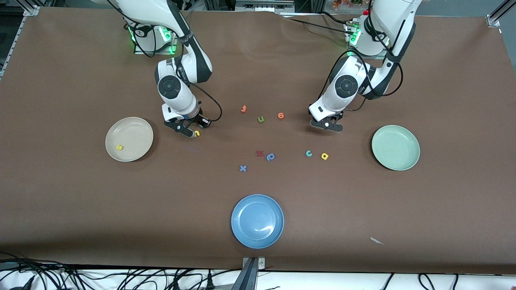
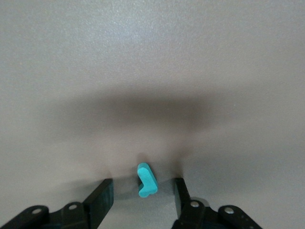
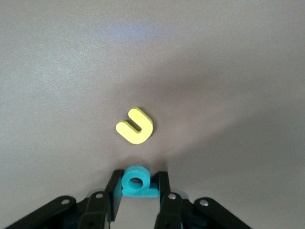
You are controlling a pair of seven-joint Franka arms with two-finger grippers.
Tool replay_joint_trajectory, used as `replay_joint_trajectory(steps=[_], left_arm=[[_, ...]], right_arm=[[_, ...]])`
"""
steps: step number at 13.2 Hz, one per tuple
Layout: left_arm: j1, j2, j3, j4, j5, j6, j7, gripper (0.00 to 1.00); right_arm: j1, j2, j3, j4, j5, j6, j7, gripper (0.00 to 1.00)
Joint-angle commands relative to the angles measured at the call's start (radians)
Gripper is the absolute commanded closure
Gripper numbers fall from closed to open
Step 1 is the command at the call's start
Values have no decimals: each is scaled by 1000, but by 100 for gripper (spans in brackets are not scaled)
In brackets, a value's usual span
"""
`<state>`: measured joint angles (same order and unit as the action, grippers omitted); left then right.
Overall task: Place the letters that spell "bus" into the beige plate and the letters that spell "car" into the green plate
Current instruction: 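Carry the p to the beige plate while the left gripper carries j to green plate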
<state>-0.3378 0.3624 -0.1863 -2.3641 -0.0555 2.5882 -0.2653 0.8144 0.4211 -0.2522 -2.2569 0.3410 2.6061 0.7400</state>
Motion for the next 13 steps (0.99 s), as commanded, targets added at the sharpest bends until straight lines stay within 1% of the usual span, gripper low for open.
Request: replay_joint_trajectory(steps=[1, 2, 3, 5, 6, 7, 9, 11, 12, 13], left_arm=[[-10, 13, 15, 9, 26, 7, 5, 58], [-10, 13, 16, 9, 26, 7, 5, 63], [-10, 13, 16, 9, 28, 7, 5, 66], [-10, 13, 16, 9, 28, 7, 5, 79], [-10, 12, 15, 9, 28, 7, 5, 86], [-10, 12, 15, 9, 28, 7, 5, 92], [-10, 9, 15, 9, 29, 7, 3, 99], [-1, -17, 16, 9, 51, -6, 3, 100], [17, -39, 19, 9, 78, -16, 1, 100], [45, -69, 21, 13, 115, -52, 18, 100]], right_arm=[[-3, 21, -25, 83, -3, -143, -19, 81], [-3, 21, -54, 146, -16, -255, -22, 81], [-3, 21, -82, 198, -35, -346, -42, 81], [-4, 22, -171, 270, -56, -467, -153, 81], [-11, 24, -212, 289, -56, -504, -236, 81], [-15, 30, -254, 298, -57, -521, -328, 81], [-43, 57, -332, 301, -75, -515, -529, 80], [-119, 96, -337, 301, -76, -492, -696, 80], [-157, 114, -337, 301, -76, -471, -765, 79], [-188, 140, -335, 301, -76, -450, -821, 79]])
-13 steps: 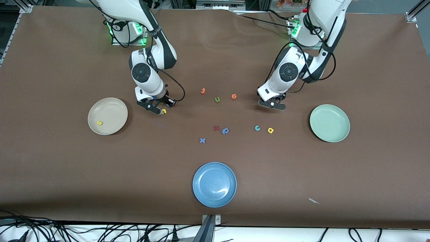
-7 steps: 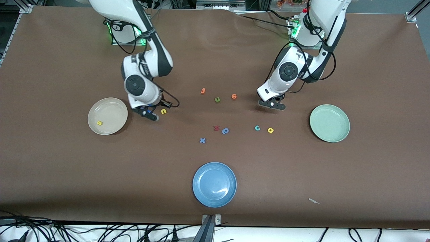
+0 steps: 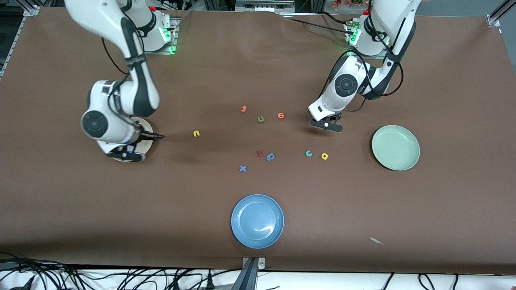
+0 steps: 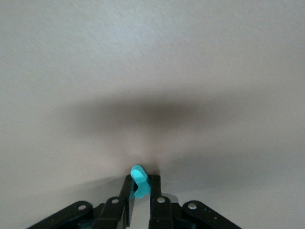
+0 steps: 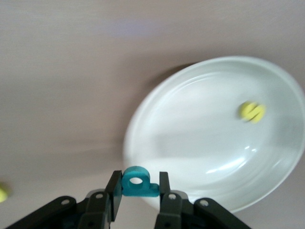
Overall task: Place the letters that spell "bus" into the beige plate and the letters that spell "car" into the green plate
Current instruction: 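Carry the p to the beige plate while the left gripper carries j to green plate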
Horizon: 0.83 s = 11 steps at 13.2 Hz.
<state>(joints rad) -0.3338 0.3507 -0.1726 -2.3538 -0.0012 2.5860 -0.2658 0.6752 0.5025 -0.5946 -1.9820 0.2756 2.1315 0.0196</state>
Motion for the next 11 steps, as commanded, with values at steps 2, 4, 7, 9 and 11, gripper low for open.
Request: replay_joint_trajectory(steps=[2, 4, 7, 9, 11], left_arm=[[91, -120, 42, 27, 125, -133, 101, 100], [140, -168, 70, 47, 129, -194, 221, 100], [222, -199, 128, 73, 130, -222, 385, 100], [249, -196, 168, 74, 129, -222, 514, 100], [306, -179, 170, 73, 132, -215, 554, 100]], right_arm=[[-83, 97, 7, 26, -10, 51, -180, 77], [-101, 103, 9, 26, -9, 53, -210, 62], [-88, 87, 9, 47, 4, 30, -187, 0], [-65, 56, 19, 93, 5, -49, -107, 0], [-31, 21, 48, 120, 7, -96, -41, 0]])
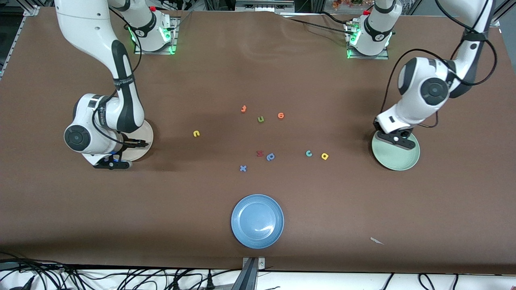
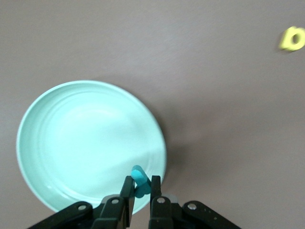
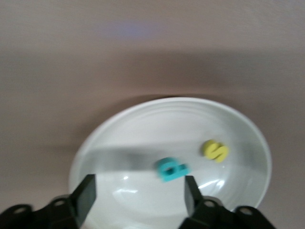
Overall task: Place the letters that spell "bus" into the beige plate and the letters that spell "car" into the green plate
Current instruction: 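Release the p on the beige plate while the left gripper releases j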
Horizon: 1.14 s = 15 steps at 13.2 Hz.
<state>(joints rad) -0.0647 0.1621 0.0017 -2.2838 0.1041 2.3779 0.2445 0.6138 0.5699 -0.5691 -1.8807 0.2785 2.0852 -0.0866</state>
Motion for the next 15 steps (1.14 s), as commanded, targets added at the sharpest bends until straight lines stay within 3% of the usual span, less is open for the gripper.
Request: replay_joint_trajectory(steps=[1, 3, 10, 13, 15], left_arm=[[46, 19, -5, 3, 35, -2, 48, 100], [84, 52, -2, 3, 90, 35, 50, 99], [114, 79, 1, 4, 111, 72, 52, 56], [106, 80, -6, 6, 95, 72, 33, 54], [91, 85, -43, 13, 16, 72, 21, 54]], right_arm=[[50, -62, 37, 18, 4, -50, 103, 0], [104, -71, 75, 17, 2, -42, 192, 1], [231, -41, 139, -57, -2, 68, 148, 1], [231, -39, 167, -107, -4, 159, 91, 1], [231, -39, 176, -149, -2, 225, 74, 1]])
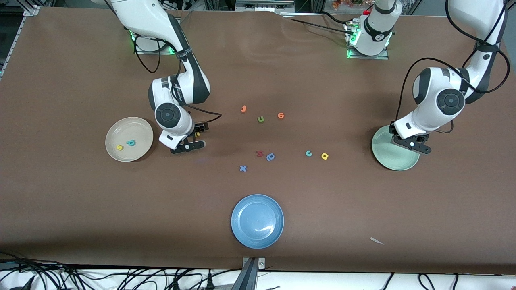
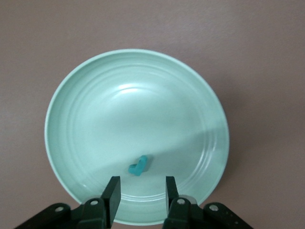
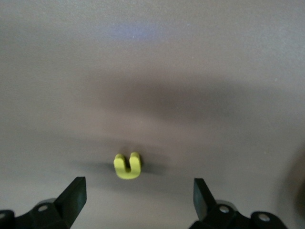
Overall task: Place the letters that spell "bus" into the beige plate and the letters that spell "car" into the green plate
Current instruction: 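Release the p on the beige plate while the left gripper releases j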
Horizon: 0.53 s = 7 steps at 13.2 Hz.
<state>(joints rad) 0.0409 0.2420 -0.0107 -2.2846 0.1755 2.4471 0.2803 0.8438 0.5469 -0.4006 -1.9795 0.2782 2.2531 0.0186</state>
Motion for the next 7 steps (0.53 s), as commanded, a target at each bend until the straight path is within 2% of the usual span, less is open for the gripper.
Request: replay_joint_trajectory(steps=[1, 5, 7], left_arm=[[-16, 11, -43, 20, -124, 3, -15, 52], [-41, 74, -100, 92, -388, 3, -15, 47], [-113, 108, -103, 135, -508, 3, -42, 48]], right_arm=[[1, -15, 23, -58, -2, 66, -32, 1], [1, -7, 43, -107, -2, 195, -31, 2], [1, -5, 49, -119, -2, 221, -32, 10]])
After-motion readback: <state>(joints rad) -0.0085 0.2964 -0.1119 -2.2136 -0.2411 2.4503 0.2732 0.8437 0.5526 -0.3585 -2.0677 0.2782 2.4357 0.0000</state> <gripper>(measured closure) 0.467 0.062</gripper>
